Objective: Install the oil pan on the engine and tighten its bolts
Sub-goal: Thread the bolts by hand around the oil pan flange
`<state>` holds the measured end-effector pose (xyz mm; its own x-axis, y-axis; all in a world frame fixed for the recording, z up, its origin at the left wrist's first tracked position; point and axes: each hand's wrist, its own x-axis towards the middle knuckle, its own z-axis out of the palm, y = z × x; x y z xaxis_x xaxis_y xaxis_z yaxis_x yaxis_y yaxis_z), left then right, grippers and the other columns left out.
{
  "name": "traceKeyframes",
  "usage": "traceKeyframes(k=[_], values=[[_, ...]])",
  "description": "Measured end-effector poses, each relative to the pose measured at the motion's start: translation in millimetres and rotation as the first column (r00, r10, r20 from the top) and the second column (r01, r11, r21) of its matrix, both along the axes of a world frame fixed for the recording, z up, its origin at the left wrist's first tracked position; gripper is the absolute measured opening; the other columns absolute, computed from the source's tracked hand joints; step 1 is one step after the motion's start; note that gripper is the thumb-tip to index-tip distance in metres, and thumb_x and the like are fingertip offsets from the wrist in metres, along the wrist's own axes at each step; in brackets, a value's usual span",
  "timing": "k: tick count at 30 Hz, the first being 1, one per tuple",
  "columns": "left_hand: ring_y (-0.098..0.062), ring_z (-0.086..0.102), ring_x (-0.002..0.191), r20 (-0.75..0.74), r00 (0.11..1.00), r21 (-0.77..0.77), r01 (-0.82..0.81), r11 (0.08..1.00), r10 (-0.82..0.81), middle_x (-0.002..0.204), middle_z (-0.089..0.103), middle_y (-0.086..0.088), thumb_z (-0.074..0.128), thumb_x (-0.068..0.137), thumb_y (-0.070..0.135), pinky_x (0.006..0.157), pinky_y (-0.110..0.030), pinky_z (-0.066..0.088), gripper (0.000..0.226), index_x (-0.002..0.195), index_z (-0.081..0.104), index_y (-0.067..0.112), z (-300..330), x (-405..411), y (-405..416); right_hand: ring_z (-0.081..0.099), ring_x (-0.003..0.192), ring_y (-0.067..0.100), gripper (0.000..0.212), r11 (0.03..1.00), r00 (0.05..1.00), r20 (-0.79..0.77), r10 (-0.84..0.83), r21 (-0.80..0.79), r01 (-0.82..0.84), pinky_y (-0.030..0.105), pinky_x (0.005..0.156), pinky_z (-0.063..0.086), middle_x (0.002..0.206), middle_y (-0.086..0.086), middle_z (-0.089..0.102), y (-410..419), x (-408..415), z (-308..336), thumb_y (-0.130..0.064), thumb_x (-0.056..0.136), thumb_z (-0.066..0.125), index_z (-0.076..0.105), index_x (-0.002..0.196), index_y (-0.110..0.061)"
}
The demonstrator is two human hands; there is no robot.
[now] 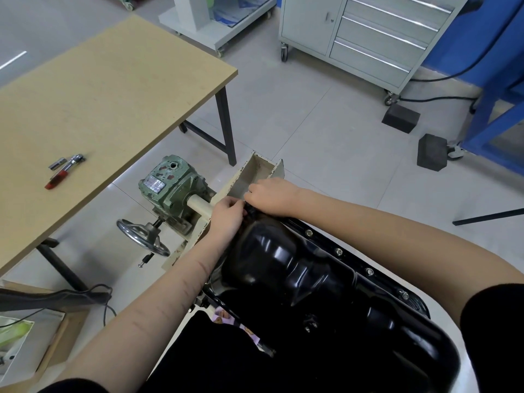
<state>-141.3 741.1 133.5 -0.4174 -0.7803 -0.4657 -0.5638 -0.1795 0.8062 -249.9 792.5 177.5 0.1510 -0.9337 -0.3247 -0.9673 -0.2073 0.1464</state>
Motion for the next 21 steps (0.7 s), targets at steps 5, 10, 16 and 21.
traceKeyframes(k=[5, 10, 16, 21], values=[[-0.01, 0.046, 0.058, 0.014, 1.0, -0.022, -0.003, 1.0, 0.003, 0.061, 0.052, 0.003, 0.046, 0.085, 0.008, 0.058, -0.022, 0.036, 0.025, 0.062, 0.05, 0.018, -1.3, -1.0, 0.3, 0.054, 0.109, 0.029, 0.027, 0.999, 0.998, -0.067, 0.001, 0.039, 0.001, 0.037, 0.078, 0.043, 0.118, 0.012, 0.055, -5.7, 1.2, -1.0, -0.006, 0.096, 0.032, 0.051, 0.115, -0.004], [-0.013, 0.047, 0.063, 0.018, 1.0, -0.032, 0.004, 0.999, -0.004, 0.062, 0.052, 0.004, 0.047, 0.085, 0.008, 0.059, -0.022, 0.036, 0.025, 0.063, 0.05, 0.019, -1.7, -0.7, 0.8, 0.059, 0.101, 0.03, 0.024, 0.99, 0.996, -0.076, -0.04, 0.134, 0.05, 0.032, 0.068, 0.04, 0.111, 0.011, 0.061, -13.1, 0.6, 1.4, -0.008, 0.093, 0.038, 0.059, 0.105, -0.005], [-0.016, 0.048, 0.078, 0.019, 1.0, -0.04, 0.01, 0.999, -0.01, 0.07, 0.053, 0.003, 0.046, 0.086, 0.009, 0.07, -0.023, 0.034, 0.015, 0.076, 0.058, 0.011, 0.5, 0.7, 2.1, 0.058, 0.103, 0.029, 0.025, 0.977, 0.988, -0.08, -0.135, 0.153, 0.146, 0.032, 0.067, 0.037, 0.113, 0.01, 0.06, -23.9, 9.8, 4.7, -0.009, 0.092, 0.039, 0.06, 0.106, -0.006], [-0.016, 0.048, 0.076, 0.007, 1.0, -0.014, 0.007, 1.0, -0.007, 0.067, 0.052, 0.006, 0.047, 0.086, 0.011, 0.07, -0.024, 0.034, 0.019, 0.068, 0.052, 0.016, 0.8, 0.6, 1.9, 0.055, 0.108, 0.026, 0.029, 0.886, 0.897, 0.008, -0.442, 0.159, 0.436, 0.031, 0.072, 0.036, 0.117, 0.008, 0.058, -26.5, 18.5, -3.1, -0.005, 0.091, 0.038, 0.059, 0.11, -0.008]])
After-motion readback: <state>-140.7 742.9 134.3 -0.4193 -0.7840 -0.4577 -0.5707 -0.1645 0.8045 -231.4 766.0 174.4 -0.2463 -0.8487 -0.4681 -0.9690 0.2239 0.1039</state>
